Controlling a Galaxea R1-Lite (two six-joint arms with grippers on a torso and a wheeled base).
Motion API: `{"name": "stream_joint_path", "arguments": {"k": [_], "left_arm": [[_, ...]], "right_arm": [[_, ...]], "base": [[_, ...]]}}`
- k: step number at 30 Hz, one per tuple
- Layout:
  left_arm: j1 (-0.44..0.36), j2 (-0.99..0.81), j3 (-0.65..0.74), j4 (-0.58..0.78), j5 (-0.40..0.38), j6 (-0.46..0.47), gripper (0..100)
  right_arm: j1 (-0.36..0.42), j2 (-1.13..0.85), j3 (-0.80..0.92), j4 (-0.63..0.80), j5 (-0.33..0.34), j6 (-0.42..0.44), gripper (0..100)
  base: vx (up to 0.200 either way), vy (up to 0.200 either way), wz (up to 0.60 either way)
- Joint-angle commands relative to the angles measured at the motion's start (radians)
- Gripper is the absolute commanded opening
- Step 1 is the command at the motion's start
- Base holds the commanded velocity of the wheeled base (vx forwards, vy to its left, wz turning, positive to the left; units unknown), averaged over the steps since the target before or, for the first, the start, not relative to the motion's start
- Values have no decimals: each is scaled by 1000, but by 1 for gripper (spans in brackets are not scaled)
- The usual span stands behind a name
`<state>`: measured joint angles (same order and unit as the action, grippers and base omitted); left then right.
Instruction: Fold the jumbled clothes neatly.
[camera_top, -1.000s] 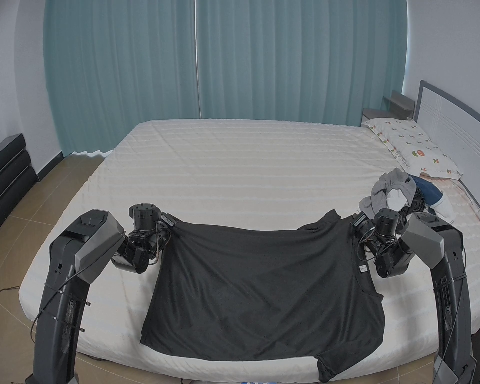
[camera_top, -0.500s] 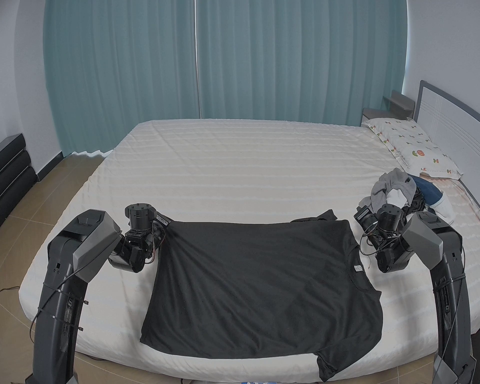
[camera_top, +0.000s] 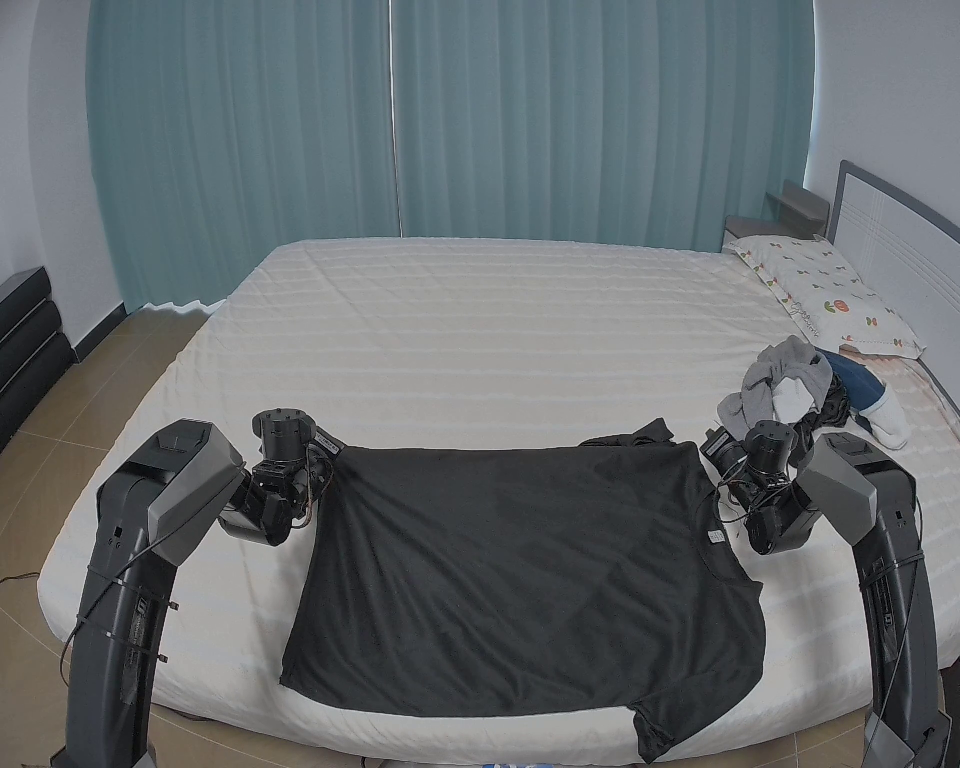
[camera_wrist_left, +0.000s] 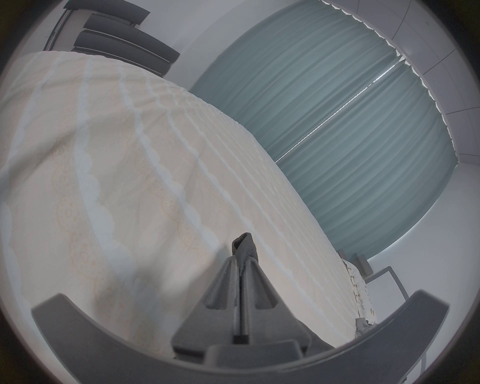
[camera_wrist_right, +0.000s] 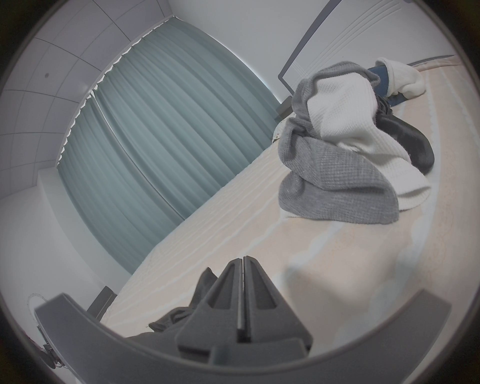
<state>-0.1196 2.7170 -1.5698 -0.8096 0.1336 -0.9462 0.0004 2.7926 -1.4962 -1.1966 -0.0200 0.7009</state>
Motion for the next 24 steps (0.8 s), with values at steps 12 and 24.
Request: {"name": "stream_joint_path", "arguments": {"k": [12,24], "left_arm": [[-2,-14,22,-3,6,-8,100],[11,-247,300,-165,43,-14,100]], "right_arm": [[6,-153,203,-14,17,0,100],[21,-311,290,55,15,-11,100]], "base": [[0,0,0],[0,0,0]]}}
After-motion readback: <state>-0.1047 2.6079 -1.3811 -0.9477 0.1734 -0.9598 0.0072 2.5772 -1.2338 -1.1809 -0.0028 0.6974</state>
